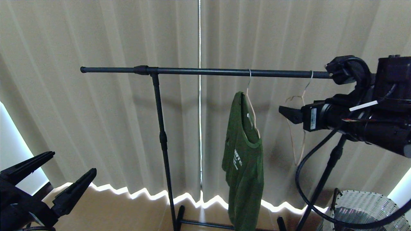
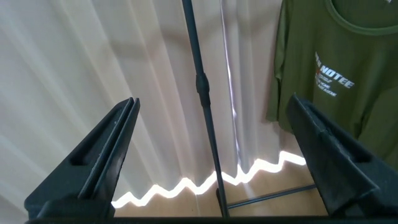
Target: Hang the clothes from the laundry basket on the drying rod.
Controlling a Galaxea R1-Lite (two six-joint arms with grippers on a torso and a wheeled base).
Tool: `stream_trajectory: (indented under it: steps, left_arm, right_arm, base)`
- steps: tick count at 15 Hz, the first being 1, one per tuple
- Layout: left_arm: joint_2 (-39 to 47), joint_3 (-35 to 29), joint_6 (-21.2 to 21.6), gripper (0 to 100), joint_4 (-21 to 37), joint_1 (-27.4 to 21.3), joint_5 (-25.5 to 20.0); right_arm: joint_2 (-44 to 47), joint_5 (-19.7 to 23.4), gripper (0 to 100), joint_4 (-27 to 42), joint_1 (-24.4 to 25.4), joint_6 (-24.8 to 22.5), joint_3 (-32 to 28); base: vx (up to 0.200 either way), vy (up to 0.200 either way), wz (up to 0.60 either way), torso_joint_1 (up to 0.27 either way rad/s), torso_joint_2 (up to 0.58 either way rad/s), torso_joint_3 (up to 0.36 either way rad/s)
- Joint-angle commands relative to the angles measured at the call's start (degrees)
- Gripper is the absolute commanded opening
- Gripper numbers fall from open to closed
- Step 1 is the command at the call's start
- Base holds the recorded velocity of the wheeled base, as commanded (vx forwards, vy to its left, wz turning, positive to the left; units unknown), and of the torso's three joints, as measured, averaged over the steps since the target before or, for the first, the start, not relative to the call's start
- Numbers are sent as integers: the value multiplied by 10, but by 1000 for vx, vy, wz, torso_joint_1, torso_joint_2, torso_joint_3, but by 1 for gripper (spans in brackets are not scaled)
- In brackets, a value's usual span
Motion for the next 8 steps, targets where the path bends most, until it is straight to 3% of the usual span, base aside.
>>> stream_trajectory:
  steps: [1,8]
  left_arm:
    - [0,0,-1,100,0,0,0]
    - [1,1,-1,100,0,0,1]
  right_arm:
    - [-60,-1,100,1,-2,-1,32]
    - [-116,-1,100,1,-57,-2,111]
  base:
    - [0,0,0,0,0,0]
    - [0,0,0,0,0,0]
